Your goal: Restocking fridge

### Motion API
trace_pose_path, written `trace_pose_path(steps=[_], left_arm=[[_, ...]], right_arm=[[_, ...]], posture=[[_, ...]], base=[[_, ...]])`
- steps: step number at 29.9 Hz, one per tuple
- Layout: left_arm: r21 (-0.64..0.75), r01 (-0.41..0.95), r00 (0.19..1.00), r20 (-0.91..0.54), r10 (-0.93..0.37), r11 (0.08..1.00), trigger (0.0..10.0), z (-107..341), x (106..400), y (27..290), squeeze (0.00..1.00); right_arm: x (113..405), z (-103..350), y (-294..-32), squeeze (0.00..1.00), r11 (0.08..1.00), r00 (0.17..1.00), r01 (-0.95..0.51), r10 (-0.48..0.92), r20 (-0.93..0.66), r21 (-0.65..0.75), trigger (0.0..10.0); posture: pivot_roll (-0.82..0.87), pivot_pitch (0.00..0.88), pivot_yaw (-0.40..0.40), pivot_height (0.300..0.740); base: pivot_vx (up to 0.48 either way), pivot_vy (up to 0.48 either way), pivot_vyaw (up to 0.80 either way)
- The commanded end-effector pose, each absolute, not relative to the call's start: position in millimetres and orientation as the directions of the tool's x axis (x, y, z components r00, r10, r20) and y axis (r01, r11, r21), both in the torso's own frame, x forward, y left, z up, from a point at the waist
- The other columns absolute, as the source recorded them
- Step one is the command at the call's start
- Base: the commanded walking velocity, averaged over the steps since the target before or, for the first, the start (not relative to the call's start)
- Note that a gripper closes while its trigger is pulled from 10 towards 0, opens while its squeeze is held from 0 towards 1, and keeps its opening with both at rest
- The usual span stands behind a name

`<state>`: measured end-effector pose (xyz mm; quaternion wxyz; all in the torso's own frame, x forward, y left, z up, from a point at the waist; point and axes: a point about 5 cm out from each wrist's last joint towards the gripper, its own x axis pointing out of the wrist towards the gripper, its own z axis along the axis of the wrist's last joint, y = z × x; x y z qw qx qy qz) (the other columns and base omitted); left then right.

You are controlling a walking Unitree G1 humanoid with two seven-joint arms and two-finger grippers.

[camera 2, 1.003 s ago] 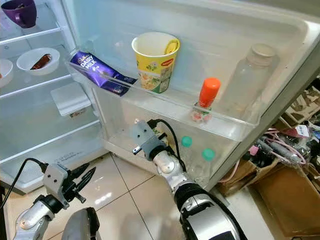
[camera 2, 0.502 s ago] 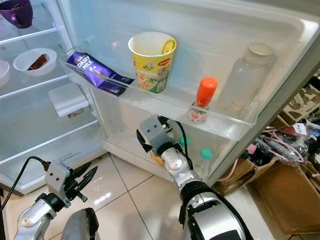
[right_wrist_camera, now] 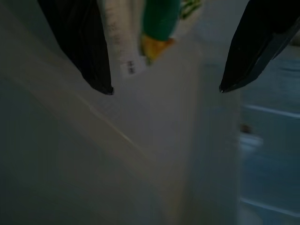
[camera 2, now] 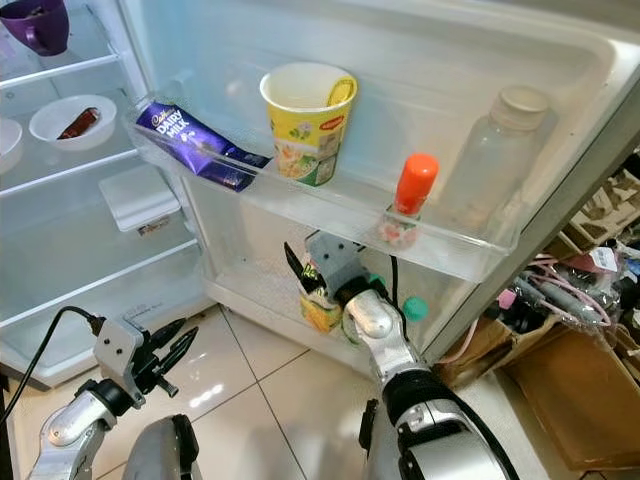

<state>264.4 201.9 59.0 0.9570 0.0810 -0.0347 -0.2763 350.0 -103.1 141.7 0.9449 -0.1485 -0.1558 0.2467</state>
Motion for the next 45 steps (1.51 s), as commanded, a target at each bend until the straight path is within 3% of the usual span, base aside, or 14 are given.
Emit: trace_pose_path(steps=[1,9,19,26,31,35,45], left_arm=[[0.155,0.532,0.843,-0.01,-0.538,0.832,10.0,51,261,200,0.0],[0.151,0.534,0.842,-0.007,-0.539,0.832,10.0,52,264,197,0.0],[0.144,0.542,0.837,-0.005,-0.547,0.828,10.0,51,269,191,0.0],[0.137,0.547,0.834,-0.006,-0.552,0.826,10.0,49,271,186,0.0],[0.131,0.551,0.832,-0.009,-0.555,0.824,10.0,47,272,182,0.0],[0.125,0.553,0.831,-0.011,-0.556,0.824,10.0,46,272,180,0.0],[0.086,0.565,0.825,-0.031,-0.565,0.821,10.0,36,270,163,0.0]], right_arm=[[347,145,-103,0.0,0.822,0.807,-0.446,0.541,0.238,-0.354,10.0],[334,147,-102,0.0,0.766,0.743,-0.549,0.631,0.225,-0.335,10.0],[306,140,-89,0.0,0.634,0.6,-0.734,0.773,0.206,-0.243,10.0],[273,125,-73,0.0,0.44,0.423,-0.887,0.896,0.134,-0.138,10.0],[259,115,-64,0.0,0.362,0.353,-0.927,0.93,0.097,-0.097,10.0],[256,107,-61,0.0,0.355,0.35,-0.931,0.934,0.067,-0.089,10.0],[258,61,-70,0.0,0.478,0.48,-0.876,0.86,-0.169,-0.055,10.0]], posture=[[0.03,0.178,0.002,0.304],[0.02,0.168,0.004,0.304],[0.01,0.15,0.008,0.304],[0.0,0.141,0.008,0.304],[0.0,0.133,0.01,0.304],[0.0,0.129,0.012,0.304],[-0.01,0.117,0.014,0.304]], base=[[0.0,0.0,0.0],[0.0,0.0,0.0],[0.0,0.0,0.0],[0.0,0.0,0.0],[0.0,0.0,0.0],[0.0,0.0,0.0],[0.0,0.0,0.0]])
